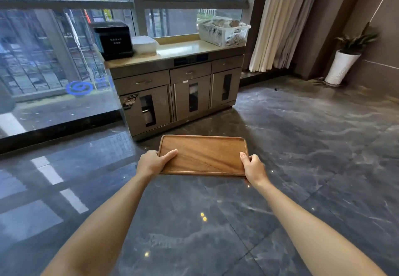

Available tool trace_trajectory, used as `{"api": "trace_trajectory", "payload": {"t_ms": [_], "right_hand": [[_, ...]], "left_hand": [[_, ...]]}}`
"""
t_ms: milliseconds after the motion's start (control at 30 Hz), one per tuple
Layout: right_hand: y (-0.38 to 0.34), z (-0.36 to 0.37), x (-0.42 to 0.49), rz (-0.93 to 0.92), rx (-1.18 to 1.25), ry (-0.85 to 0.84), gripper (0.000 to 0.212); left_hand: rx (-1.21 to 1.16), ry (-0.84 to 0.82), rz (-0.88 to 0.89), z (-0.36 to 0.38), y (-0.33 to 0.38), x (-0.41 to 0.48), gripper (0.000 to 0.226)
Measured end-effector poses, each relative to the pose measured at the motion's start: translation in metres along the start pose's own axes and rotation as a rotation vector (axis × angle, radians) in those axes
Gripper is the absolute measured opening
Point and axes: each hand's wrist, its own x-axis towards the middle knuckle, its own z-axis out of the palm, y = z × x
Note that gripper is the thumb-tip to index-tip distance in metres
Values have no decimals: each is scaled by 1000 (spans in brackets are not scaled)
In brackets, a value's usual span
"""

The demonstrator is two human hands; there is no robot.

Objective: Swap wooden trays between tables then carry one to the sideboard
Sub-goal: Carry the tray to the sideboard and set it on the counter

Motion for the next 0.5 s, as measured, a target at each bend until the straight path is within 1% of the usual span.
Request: {"api": "trace_trajectory", "payload": {"t_ms": [100,233,367,500], "right_hand": [[-12,3,72,13,-12,-21,46],[-25,18,175,29,10,-76,36],[-50,29,292,0,-5,-141,37],[-98,27,416,-65,-33,-183,40]], "left_hand": [[8,-2,-19,16,25,62,59],[17,-4,-58,42,49,149,59],[3,41,-79,64,90,246,58],[-61,77,-127,71,142,344,55]]}}
